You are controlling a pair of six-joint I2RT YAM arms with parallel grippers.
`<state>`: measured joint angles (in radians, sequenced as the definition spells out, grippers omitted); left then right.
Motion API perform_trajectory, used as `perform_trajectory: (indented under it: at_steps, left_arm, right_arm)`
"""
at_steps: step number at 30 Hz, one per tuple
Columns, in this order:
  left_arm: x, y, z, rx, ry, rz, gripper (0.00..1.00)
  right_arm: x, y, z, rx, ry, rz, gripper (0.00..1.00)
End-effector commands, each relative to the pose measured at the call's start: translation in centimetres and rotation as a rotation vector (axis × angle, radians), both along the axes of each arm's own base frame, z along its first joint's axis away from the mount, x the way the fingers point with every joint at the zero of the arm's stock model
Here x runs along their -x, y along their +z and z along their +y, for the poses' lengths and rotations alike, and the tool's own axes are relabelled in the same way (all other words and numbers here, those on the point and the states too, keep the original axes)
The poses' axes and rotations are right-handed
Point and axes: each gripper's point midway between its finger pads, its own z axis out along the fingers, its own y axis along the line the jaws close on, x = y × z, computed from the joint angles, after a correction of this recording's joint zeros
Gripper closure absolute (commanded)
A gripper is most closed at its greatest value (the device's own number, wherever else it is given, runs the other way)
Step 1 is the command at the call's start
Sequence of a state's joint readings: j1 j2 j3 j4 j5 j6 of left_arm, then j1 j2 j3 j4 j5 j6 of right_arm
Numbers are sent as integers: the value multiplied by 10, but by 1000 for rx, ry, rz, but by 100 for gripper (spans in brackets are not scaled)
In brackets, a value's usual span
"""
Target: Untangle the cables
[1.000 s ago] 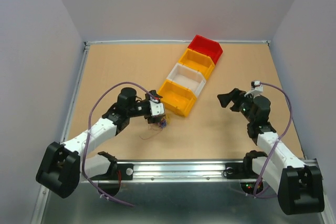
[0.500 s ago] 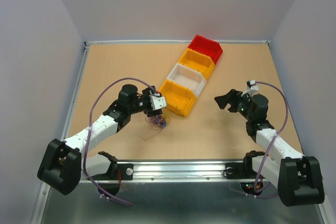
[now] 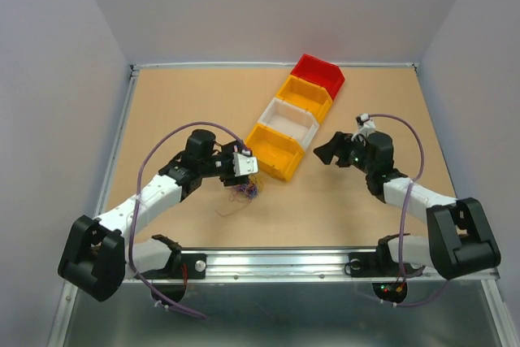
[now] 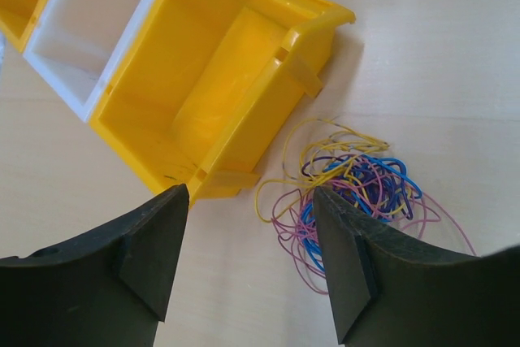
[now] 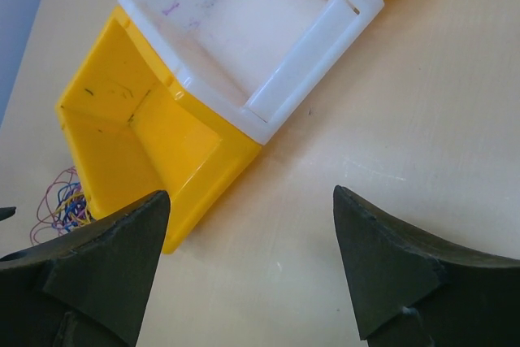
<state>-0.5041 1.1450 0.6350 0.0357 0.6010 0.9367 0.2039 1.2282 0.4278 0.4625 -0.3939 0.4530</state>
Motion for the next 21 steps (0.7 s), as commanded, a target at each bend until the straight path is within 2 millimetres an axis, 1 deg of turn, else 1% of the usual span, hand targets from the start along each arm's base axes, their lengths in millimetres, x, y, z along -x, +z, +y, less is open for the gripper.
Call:
perform_trajectory:
  at_steps: [1, 2, 5, 6, 7, 8, 9, 11, 12, 13, 15, 16, 18, 19, 21]
  left_arm:
    - [6, 1, -2, -24, -44, 6, 31]
    - [6, -1, -3, -27, -46, 10, 32]
    - [7, -10, -3, -57, -41, 31, 36]
    - [7, -14, -5, -69, -45, 41, 37]
    - [8, -17, -4, -84, -41, 51, 38]
    - [8, -19, -5, -89, -44, 56, 39]
    - [9, -20, -5, -96, -45, 62, 39]
    - [9, -21, -4, -101, -43, 63, 39]
    - [10, -19, -4, -96, -45, 61, 39]
    - [11, -19, -5, -95, -48, 59, 39]
    - [12, -14, -5, -86, -52, 49, 39]
    - [15, -13, -5, -81, -62, 51, 39]
    - [17, -11, -6, -76, -69, 47, 39]
    - [19, -12, -5, -78, -77, 53, 39]
    - [19, -13, -5, -84, -78, 55, 39]
  right_arm:
    - [-31, 29, 16, -9, 3, -107, 14]
    - [-34, 25, 23, -11, 16, -94, 14]
    - [-40, 20, 33, -9, 29, -80, 16]
    - [-44, 15, 40, -7, 41, -67, 16]
    - [-47, 13, 43, -4, 38, -63, 16]
    - [-48, 10, 49, -2, 48, -55, 16]
    - [-53, 5, 53, -1, 49, -39, 18]
    - [-60, 0, 61, -1, 53, -25, 19]
    - [-63, -3, 64, -5, 49, -14, 21]
    - [-71, -9, 69, -4, 46, -1, 22]
    - [-79, -14, 76, -17, 51, 12, 25]
    - [-86, -14, 82, -28, 66, 7, 25]
    - [-93, -13, 90, -49, 84, 6, 27]
    - [-104, -7, 96, -63, 90, -15, 28]
    - [-115, 1, 102, -85, 98, -32, 28]
